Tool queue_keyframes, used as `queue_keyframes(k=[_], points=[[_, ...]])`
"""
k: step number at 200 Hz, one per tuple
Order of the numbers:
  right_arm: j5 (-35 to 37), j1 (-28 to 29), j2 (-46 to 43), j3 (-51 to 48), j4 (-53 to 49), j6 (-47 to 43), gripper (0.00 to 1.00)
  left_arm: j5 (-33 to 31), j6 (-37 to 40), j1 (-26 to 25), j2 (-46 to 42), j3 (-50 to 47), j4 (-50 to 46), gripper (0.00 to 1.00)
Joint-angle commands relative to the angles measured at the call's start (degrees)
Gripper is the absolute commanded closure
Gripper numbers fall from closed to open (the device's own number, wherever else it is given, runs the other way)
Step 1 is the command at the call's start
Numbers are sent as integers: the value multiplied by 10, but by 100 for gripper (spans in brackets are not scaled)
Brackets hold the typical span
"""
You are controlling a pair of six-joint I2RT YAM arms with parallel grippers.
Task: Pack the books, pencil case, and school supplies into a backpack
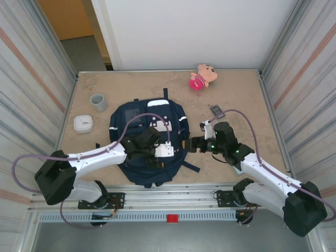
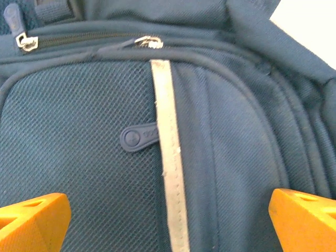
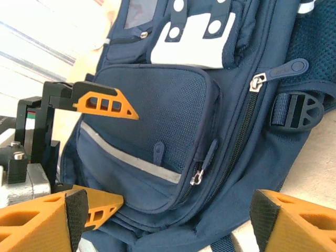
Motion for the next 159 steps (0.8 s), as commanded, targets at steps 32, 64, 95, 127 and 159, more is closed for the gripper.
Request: queue_keyframes(k=[32,64,95,127,159], points=[[-16,-6,-17,-16,9,-10,18,60,-17,-7,-18,-13,-46,1],[-15,-8,-24,-25,20,-4,18,-40,-40,-17,-42,-41,-17,6],[-10,-11,-33,-26,26,-5,17,-173,-48,-21,-46,-55,40,28],[-10,-19,-49,-29,30,-8,17,-177,-50,-21,-71,-52,69,62],[-18,-34,-55,-22,15,-23,18,-118,-56,-18,-153,-50,62,100]])
